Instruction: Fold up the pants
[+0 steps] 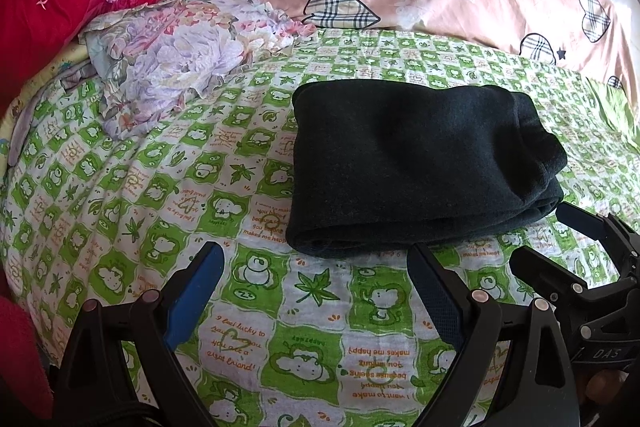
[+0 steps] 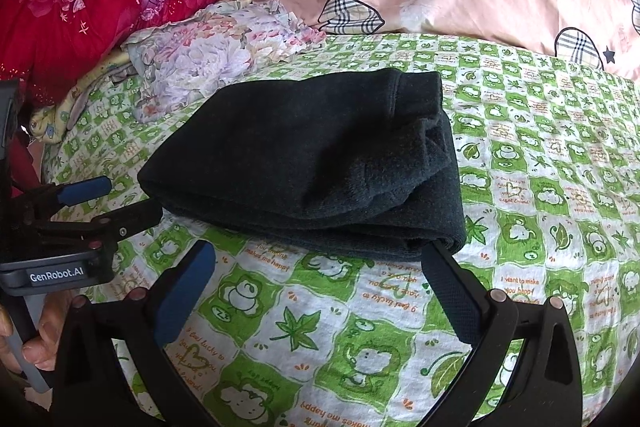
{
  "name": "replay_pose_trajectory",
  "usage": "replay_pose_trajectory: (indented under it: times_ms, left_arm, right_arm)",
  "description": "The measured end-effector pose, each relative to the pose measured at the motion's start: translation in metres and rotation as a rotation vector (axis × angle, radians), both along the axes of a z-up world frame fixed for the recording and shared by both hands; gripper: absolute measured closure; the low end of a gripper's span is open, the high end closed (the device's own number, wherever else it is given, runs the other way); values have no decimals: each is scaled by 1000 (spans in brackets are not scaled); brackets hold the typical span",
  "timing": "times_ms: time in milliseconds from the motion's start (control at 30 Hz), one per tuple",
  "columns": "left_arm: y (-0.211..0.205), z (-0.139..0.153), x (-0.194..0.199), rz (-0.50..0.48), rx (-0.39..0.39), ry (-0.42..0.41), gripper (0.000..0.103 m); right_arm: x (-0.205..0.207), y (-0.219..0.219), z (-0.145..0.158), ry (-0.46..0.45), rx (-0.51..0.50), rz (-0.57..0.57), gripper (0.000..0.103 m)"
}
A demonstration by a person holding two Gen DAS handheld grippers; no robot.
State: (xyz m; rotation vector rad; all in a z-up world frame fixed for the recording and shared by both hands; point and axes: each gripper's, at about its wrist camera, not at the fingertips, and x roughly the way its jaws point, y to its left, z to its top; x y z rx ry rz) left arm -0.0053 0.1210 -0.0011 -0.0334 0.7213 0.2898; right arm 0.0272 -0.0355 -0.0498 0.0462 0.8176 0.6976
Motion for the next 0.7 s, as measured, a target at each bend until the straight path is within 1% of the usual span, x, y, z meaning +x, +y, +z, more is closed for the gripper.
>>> replay_pose_trajectory:
  times_ms: [233,700]
  left_arm:
    - [-2,-2,0,-8,3,6,10]
    - [-6,0,-2,-15,11,2,10]
  right_arm:
    - [-3,4,-1,-6,-23,12,0]
    - [-2,3,-3,4,-15,11,0]
